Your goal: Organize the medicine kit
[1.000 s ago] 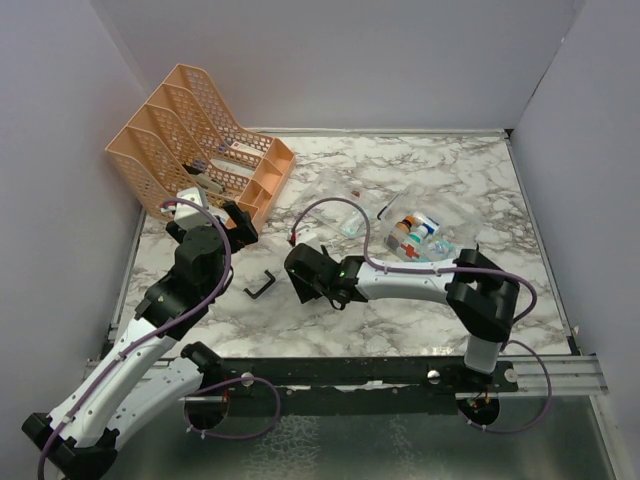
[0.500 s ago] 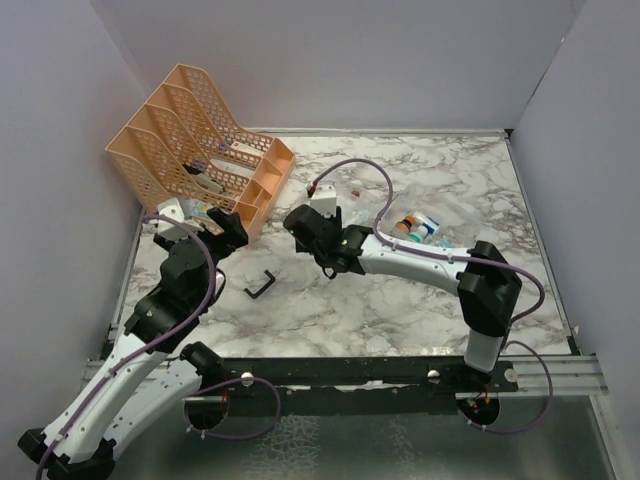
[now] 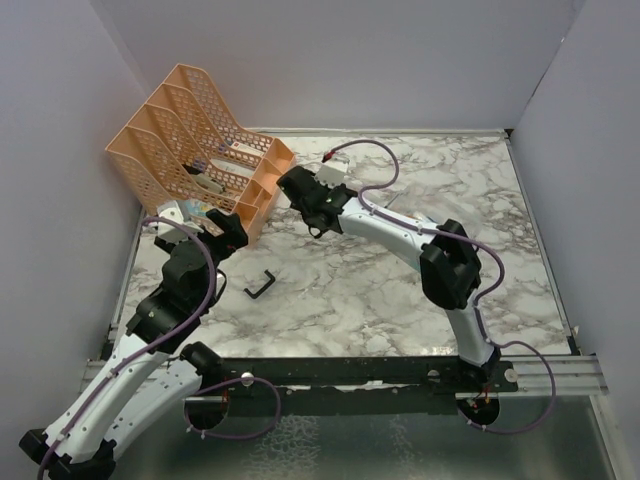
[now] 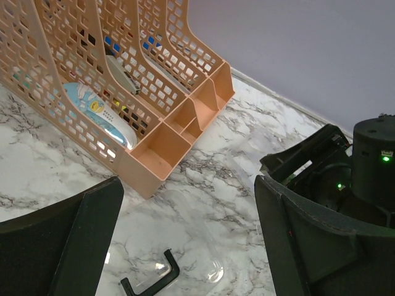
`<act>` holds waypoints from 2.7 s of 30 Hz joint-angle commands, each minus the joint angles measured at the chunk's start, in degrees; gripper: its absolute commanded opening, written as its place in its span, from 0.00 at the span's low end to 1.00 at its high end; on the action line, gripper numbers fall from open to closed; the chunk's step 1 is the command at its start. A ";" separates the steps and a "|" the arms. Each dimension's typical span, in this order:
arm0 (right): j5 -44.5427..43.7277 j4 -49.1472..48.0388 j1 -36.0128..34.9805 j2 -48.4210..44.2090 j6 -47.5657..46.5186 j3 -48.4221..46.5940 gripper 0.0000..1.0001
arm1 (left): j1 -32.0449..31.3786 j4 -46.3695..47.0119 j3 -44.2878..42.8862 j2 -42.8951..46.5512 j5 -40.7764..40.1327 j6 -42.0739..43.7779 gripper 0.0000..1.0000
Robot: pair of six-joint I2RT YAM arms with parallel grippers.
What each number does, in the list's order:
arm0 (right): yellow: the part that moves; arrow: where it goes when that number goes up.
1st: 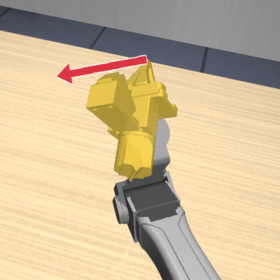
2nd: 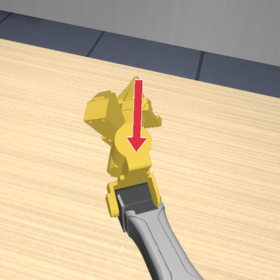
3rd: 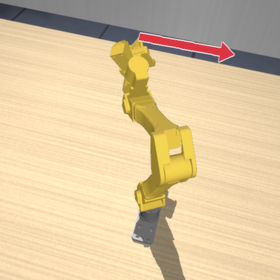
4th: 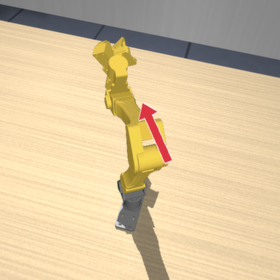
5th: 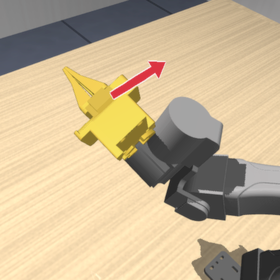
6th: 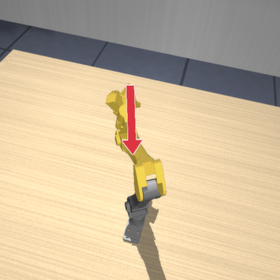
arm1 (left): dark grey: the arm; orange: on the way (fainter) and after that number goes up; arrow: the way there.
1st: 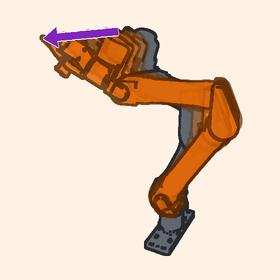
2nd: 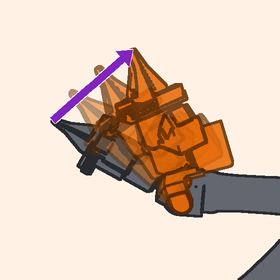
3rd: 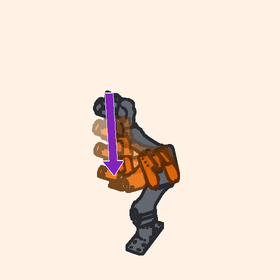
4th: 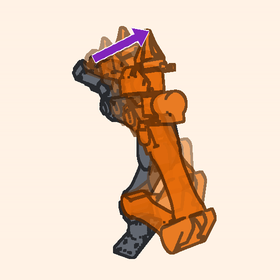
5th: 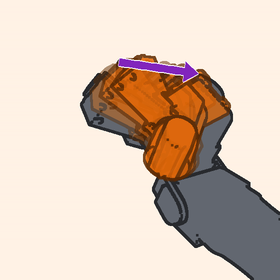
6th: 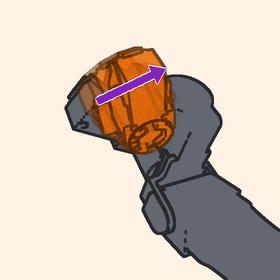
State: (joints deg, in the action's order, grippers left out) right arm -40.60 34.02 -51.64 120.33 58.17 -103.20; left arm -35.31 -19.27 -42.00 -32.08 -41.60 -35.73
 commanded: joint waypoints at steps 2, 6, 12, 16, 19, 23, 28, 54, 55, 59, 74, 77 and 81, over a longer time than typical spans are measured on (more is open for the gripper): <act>-4.09 9.81 0.43 4.46 16.24 -4.37 0.56 | 0.07 1.49 0.48 -0.71 1.55 -0.53 0.90; -3.09 3.99 1.72 5.27 13.48 -3.06 0.56 | 0.07 1.69 0.51 -0.79 1.62 -0.50 0.90; -3.36 4.10 2.87 7.47 14.50 -3.52 0.56 | 0.07 1.68 0.56 -0.88 1.70 -0.44 0.90; -2.86 5.27 4.01 8.86 16.57 -3.92 0.55 | 0.07 1.64 0.45 -1.13 2.09 -0.07 0.90; -4.12 5.70 4.17 9.15 18.32 -3.58 0.53 | 0.07 1.26 0.25 -0.94 2.17 0.13 0.90; -6.00 5.91 4.46 9.67 19.64 -3.38 0.52 | 0.07 1.20 0.34 -0.79 1.94 0.22 0.90; -4.27 6.02 5.46 11.29 19.08 -4.34 0.52 | -0.02 1.24 0.46 -0.82 1.74 0.24 0.90; 4.97 -3.75 7.81 6.60 2.88 -1.61 0.75 | -0.20 1.49 0.07 -1.97 3.08 0.96 0.90; 5.88 -4.53 8.00 5.81 1.25 -1.12 0.75 | -0.25 1.51 -0.02 -2.10 3.18 1.10 0.90; 10.53 -6.57 8.65 3.39 -7.71 -0.34 0.75 | -0.20 1.68 -0.23 -2.76 4.20 1.63 0.90; 34.39 -17.04 8.90 -5.55 -46.69 17.59 0.70 | -0.29 1.46 -1.86 -6.45 8.14 3.81 0.90; 33.27 -17.96 8.88 -3.99 -49.23 16.31 0.67 | -0.29 1.48 -1.78 -6.49 7.65 3.82 0.90; 32.81 -18.38 8.86 -2.63 -50.45 14.00 0.64 | -0.29 1.51 -1.94 -7.43 7.59 3.98 0.90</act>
State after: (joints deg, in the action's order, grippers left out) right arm -9.10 20.18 -42.70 116.36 12.45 -86.30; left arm -35.38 -18.76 -42.19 -38.89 -34.87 -32.60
